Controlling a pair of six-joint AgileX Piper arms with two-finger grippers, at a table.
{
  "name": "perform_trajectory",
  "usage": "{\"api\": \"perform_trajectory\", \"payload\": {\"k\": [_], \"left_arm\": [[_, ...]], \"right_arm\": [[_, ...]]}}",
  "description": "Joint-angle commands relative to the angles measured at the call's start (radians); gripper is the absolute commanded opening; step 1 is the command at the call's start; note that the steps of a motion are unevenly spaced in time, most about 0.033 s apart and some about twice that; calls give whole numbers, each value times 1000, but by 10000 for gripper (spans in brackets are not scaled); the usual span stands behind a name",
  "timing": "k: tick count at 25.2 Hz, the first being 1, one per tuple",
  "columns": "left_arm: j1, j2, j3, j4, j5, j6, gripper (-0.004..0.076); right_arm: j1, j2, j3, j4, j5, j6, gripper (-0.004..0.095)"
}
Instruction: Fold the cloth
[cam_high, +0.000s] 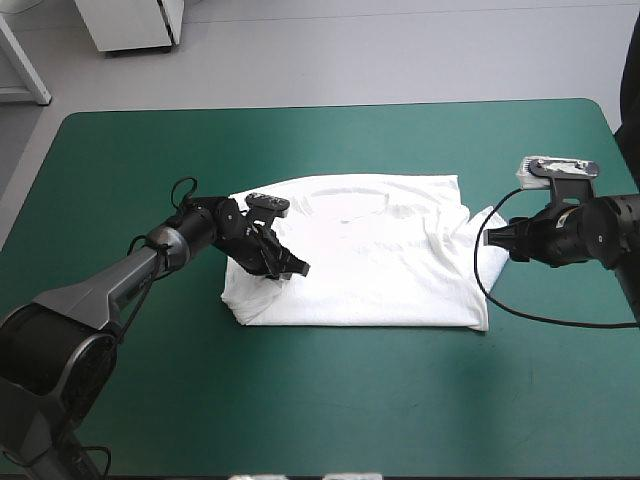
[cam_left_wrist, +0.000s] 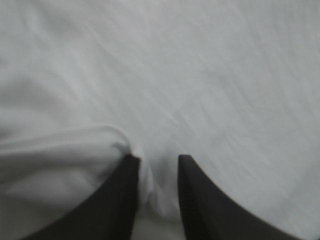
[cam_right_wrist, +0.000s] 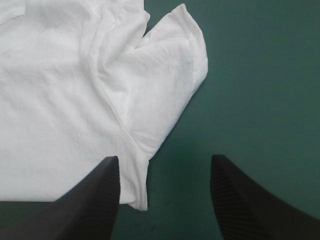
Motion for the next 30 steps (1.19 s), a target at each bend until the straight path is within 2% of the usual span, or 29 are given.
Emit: {"api": "perform_trajectory", "payload": {"k": [1,2,4,8,10,12,13,18,30], "left_arm": [[-6,-79,-54,-36,21,13,396],[-6,-89,-70,-27,35,8,443],[-6,-116,-101,-24,52,0,443],[-5,-176,-127,101,66,-120,433],[9,-221,-127,285,152,-255,433],[65,-254,-127,365,274,-284,433],[106,-269,-127,368,293,-284,433],[233,-326,-127,321,325,-282,433],[241,-332,-127,318,332,-272,433]], "right_arm": [[0,-18,-34,-7,-31,-2,511],[0,-18,-34,-7,-31,-2,511],[0,-18,-34,-7,-25,-2,509],[0,-18,-34,-7,-8,7,509],[-15,-6,-34,-16,-3,46,509],[-56,35,-49,-4,11,41,518],[-71,62,-63,-2,11,39,529],[-100,211,-151,-4,9,10,575],[-100,541,-310,-4,-24,8,574]]}}
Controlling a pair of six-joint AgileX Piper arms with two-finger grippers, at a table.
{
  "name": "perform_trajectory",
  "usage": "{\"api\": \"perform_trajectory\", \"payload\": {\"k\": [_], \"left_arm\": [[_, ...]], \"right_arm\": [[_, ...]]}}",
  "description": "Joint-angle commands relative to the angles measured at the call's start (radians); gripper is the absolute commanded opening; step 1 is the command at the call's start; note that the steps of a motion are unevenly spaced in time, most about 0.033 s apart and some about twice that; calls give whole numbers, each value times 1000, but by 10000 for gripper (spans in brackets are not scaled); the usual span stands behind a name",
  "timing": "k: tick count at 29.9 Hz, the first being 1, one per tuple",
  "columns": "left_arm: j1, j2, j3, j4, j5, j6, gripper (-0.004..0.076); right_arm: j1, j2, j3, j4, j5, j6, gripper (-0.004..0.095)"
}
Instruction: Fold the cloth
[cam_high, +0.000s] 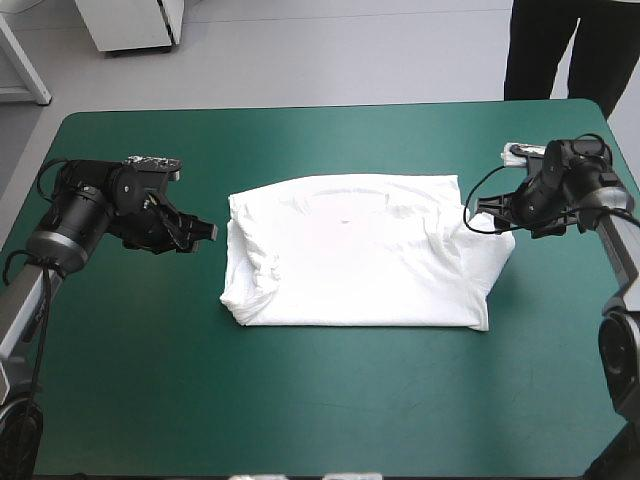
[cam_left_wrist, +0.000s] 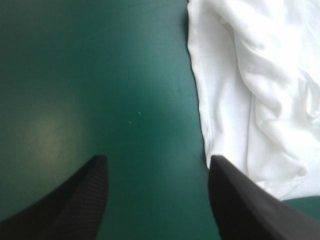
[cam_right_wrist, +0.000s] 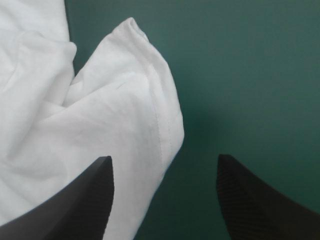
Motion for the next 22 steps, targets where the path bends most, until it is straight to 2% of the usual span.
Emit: {"api": "perform_trajectory", "payload": {"k": [1,15,18,22], "left_arm": [[0,-42,-32,-13,-18,-4,432],[0,-42,-32,-13,-32,1,363],[0,-42,-32,-13,-32,1,363],[0,-42,-32,-13,-32,1,363]], "right_arm": [[-9,34,-60,-3,-32,-10,571],[-9,174,-88,1,-45,19,548],[-9,174,-88,1,-37,19,406],[-9,174,-88,1,-25,21,-19]]}}
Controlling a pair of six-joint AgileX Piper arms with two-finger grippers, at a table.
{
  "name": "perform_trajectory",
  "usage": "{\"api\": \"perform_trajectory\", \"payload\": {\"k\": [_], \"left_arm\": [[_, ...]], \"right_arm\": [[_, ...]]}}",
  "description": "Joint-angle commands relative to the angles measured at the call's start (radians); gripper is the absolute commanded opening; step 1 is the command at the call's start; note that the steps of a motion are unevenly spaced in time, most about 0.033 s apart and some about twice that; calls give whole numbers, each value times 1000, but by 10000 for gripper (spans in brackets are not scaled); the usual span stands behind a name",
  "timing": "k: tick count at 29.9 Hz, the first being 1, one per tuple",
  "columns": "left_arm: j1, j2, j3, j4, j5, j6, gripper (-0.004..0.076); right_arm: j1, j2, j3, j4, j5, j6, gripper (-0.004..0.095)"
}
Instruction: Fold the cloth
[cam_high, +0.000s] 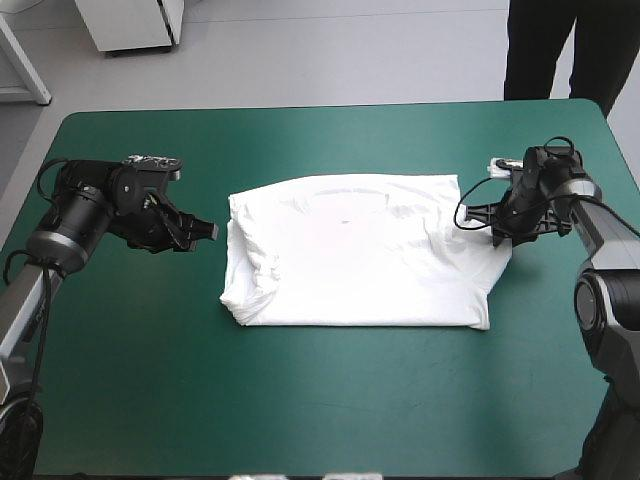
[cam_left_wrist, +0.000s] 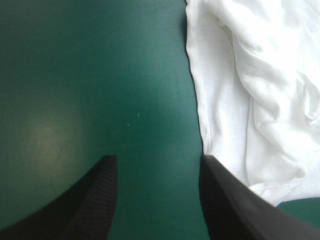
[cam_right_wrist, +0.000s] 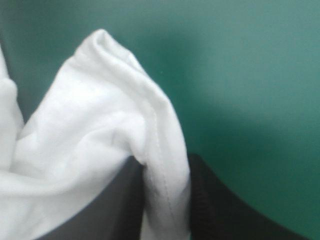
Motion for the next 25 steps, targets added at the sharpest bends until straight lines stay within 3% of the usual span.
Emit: {"api": "perform_trajectory", "payload": {"k": [1,10,13,18,25], "left_arm": [[0,-42,-32,-11,-26,-1,363],[0,-42,-32,-42,-26,-1,363],[0,-42,-32,-47,-26,-1,363],[0,-42,-32,-47,-26,-1,363],[0,-42,-32,-47,-20,-1,363]], "right_arm": [[-8,-36,-21,-5,-4,2,-6],[5,-125,-23,-1,-31,0,-17],[28,-166,-30,54,-41,-37,-17],[105,-179,-63,200,-47,-109,-17],[233,-149,-61,212,-103,-103,-17]]}}
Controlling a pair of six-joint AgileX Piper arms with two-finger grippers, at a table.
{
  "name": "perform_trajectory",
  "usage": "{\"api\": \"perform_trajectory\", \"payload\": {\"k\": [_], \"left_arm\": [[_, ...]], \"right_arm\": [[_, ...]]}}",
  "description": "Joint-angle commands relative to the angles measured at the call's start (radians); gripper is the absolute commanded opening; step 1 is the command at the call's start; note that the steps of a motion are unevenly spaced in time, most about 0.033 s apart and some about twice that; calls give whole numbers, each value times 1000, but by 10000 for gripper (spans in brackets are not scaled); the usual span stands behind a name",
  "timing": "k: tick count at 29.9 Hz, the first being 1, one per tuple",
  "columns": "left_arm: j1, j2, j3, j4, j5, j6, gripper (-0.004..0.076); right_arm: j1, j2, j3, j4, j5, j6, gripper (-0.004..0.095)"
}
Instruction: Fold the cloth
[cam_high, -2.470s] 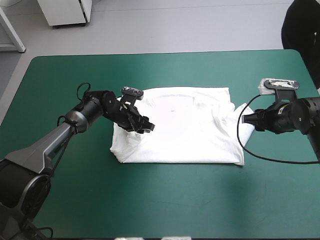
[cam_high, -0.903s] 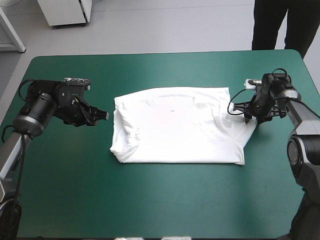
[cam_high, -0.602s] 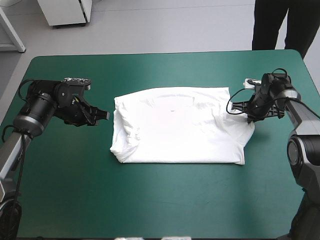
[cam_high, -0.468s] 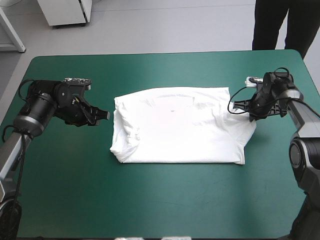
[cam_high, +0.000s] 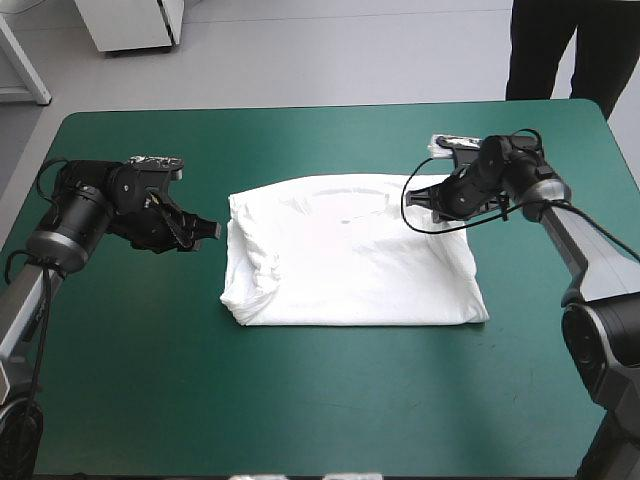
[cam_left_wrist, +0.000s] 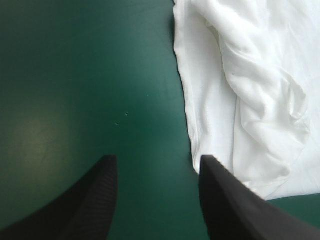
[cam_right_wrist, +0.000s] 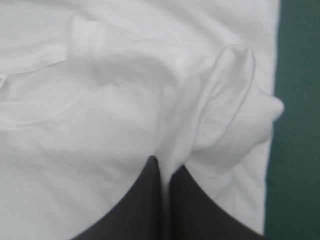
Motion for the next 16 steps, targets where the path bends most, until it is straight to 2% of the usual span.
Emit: {"api": "perform_trajectory", "payload": {"k": [1,11,13,16], "left_arm": [[0,-42,-32,-10,-19,-1,363],[0,-42,-32,-10,-17,-1,363],[0,-42,-32,-16,-17,-1,363],[0,-42,-32,-29,-17,-1,363]], "right_arm": [[46,-20,-31,19,-46,-4,-17],[96,95,-31,86,-42,-9,-14],[98,98,-31,91,-33,-15,24],[98,98,-43,112,17,-46,197]]}}
